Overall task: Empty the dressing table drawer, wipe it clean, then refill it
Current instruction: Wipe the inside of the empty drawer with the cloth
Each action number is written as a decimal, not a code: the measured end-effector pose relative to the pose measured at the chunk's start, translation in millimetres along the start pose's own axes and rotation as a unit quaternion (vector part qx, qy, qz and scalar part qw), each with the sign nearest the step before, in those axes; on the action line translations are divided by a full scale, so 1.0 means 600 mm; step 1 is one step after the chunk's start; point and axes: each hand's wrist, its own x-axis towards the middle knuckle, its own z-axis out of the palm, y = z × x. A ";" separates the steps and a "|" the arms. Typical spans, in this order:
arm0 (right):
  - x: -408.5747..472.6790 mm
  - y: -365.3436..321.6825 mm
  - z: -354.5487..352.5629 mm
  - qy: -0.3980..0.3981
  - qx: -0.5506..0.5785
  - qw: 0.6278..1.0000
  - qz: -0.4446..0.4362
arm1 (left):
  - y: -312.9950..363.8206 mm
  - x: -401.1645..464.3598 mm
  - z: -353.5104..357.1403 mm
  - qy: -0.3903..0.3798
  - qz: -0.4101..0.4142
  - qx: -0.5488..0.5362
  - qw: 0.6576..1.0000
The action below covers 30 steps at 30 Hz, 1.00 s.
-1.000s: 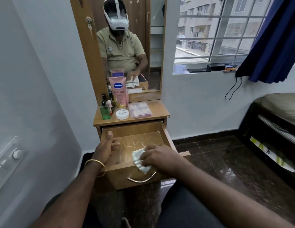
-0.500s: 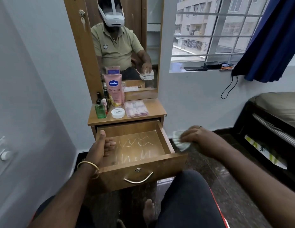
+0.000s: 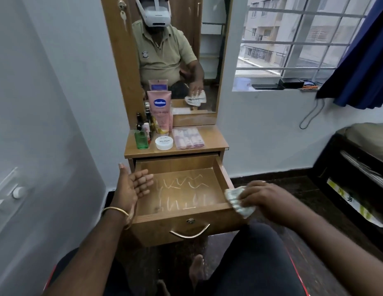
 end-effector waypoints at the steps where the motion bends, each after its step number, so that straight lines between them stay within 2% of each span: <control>1: -0.008 0.023 -0.003 -0.002 -0.004 1.000 0.016 | 0.001 -0.001 -0.005 0.007 0.004 -0.020 1.000; 4: 0.002 0.044 -0.020 -0.011 -0.015 0.999 0.048 | 0.011 -0.007 -0.022 0.029 0.011 -0.066 0.997; 7: 0.069 -0.024 -0.030 -0.025 0.009 0.999 0.041 | 0.021 -0.011 -0.046 0.053 0.015 -0.074 0.996; 9: 0.125 -0.104 -0.024 -0.029 0.031 0.999 -0.002 | 0.023 -0.016 -0.069 0.062 0.014 -0.062 0.996; 13: 0.225 -0.267 0.013 -0.020 0.071 0.986 -0.147 | 0.021 -0.024 -0.099 0.084 0.007 -0.043 0.995; 17: 0.299 -0.354 0.054 0.004 0.051 0.976 -0.214 | 0.031 -0.028 -0.104 0.076 -0.019 -0.067 0.995; 21: 0.287 -0.334 0.064 -0.019 0.054 0.977 -0.206 | 0.036 -0.028 -0.104 0.059 -0.007 -0.044 0.997; 24: 0.236 -0.262 0.055 -0.038 0.091 0.977 -0.189 | 0.038 -0.020 -0.094 0.050 0.006 -0.033 0.998; 30: 0.109 -0.115 0.015 -0.034 0.069 0.992 -0.100 | 0.055 -0.002 -0.006 0.009 0.010 -0.017 1.000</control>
